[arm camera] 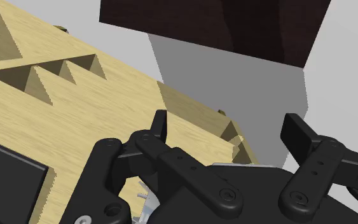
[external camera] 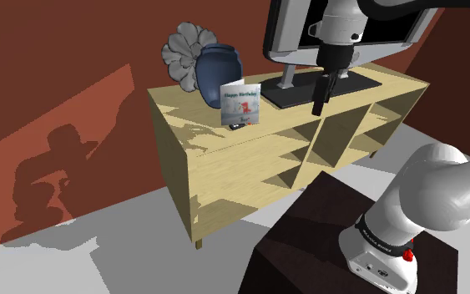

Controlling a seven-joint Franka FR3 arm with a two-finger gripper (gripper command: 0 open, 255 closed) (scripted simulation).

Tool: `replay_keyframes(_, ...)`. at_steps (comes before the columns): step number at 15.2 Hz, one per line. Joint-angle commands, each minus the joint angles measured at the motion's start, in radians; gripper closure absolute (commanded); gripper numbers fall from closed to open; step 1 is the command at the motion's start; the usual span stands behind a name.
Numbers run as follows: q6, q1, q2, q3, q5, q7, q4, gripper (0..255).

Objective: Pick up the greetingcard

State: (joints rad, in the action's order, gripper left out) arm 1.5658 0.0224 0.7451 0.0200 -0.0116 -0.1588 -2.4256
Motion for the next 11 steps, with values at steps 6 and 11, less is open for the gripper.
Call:
replay_keyframes(6,0.061,-0.007,-0.221,0.028,0.021,0.068,0.145,0)
replay_keyframes(11,0.086,-0.014,-0.436,0.048,0.029,0.134,0.32,0)
